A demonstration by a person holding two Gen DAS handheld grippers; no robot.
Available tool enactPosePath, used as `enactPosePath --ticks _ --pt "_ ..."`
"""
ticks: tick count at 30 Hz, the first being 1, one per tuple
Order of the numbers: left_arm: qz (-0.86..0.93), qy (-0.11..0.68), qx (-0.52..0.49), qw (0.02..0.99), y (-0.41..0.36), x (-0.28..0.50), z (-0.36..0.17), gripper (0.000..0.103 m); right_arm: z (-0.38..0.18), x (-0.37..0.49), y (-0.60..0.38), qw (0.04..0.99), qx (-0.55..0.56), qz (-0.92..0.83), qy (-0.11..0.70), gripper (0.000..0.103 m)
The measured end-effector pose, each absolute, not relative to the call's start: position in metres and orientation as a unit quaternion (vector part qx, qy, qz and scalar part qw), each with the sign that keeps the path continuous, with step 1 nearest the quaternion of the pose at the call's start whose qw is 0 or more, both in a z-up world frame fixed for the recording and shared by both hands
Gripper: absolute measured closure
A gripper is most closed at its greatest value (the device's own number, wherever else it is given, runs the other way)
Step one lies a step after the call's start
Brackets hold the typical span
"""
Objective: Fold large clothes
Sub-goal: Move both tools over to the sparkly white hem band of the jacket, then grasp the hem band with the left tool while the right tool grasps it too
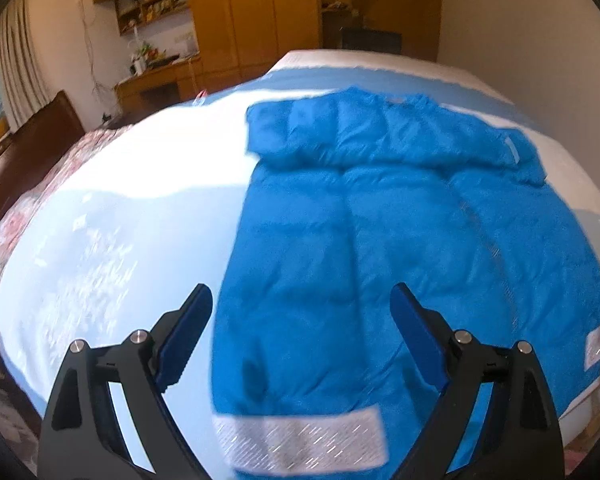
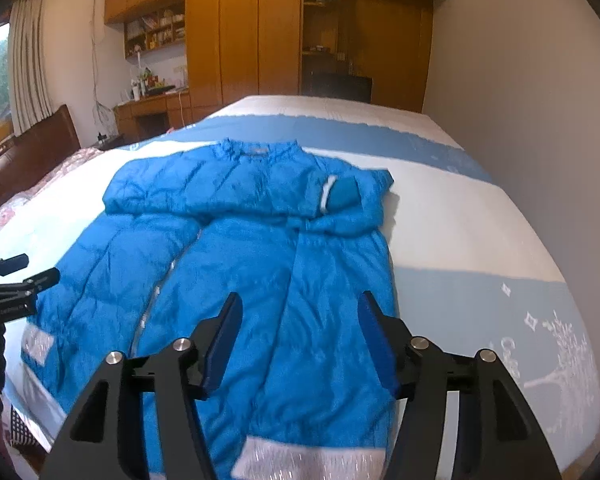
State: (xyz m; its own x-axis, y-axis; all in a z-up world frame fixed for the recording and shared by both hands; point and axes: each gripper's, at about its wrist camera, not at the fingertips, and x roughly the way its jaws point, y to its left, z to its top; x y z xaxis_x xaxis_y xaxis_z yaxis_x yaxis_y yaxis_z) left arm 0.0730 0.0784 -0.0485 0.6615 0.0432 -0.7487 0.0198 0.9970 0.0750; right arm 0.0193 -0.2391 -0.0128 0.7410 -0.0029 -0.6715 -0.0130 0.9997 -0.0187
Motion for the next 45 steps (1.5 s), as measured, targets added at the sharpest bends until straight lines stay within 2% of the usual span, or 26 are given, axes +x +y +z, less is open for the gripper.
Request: enactPosePath --ticks 7,12,17,28,39,40,42,43,45 --pt "0.041 0.446 0.029 0.894 0.111 0.050 -0.074 0.013 -0.041 -0.003 -0.263 0.913 0.010 0.001 0.409 0.039" --pt "0.028 0.465 0.007 0.885 0.126 0.039 -0.082 0.013 -0.055 -0.020 -0.281 0.905 0.019 -0.013 0.425 0.031" --pt "0.014 0.477 -0.025 0.878 0.134 0.037 -0.090 0.013 -0.065 -0.029 -0.290 0.899 0.028 -0.010 0.437 0.030" --pt "-0.015 0.484 -0.074 0.872 0.141 0.032 -0.091 0.013 -0.088 -0.032 -0.314 0.860 0.140 0.076 0.485 0.030" --pt "-0.036 0.488 -0.084 0.868 0.137 0.031 -0.094 0.013 -0.095 -0.032 -0.313 0.849 0.152 0.085 0.498 0.030" --pt "-0.037 0.488 -0.081 0.868 0.135 0.031 -0.094 0.014 -0.095 -0.032 -0.310 0.851 0.142 0.084 0.499 0.030" --pt "-0.040 0.487 -0.086 0.868 0.132 0.031 -0.093 0.024 -0.095 -0.032 -0.308 0.854 0.134 0.081 0.496 0.031" --pt "-0.055 0.488 -0.094 0.866 0.130 0.031 -0.092 0.037 -0.095 -0.032 -0.307 0.856 0.130 0.080 0.493 0.032" --pt "-0.058 0.489 -0.100 0.865 0.128 0.030 -0.090 0.045 -0.095 -0.031 -0.308 0.856 0.137 0.087 0.490 0.049"
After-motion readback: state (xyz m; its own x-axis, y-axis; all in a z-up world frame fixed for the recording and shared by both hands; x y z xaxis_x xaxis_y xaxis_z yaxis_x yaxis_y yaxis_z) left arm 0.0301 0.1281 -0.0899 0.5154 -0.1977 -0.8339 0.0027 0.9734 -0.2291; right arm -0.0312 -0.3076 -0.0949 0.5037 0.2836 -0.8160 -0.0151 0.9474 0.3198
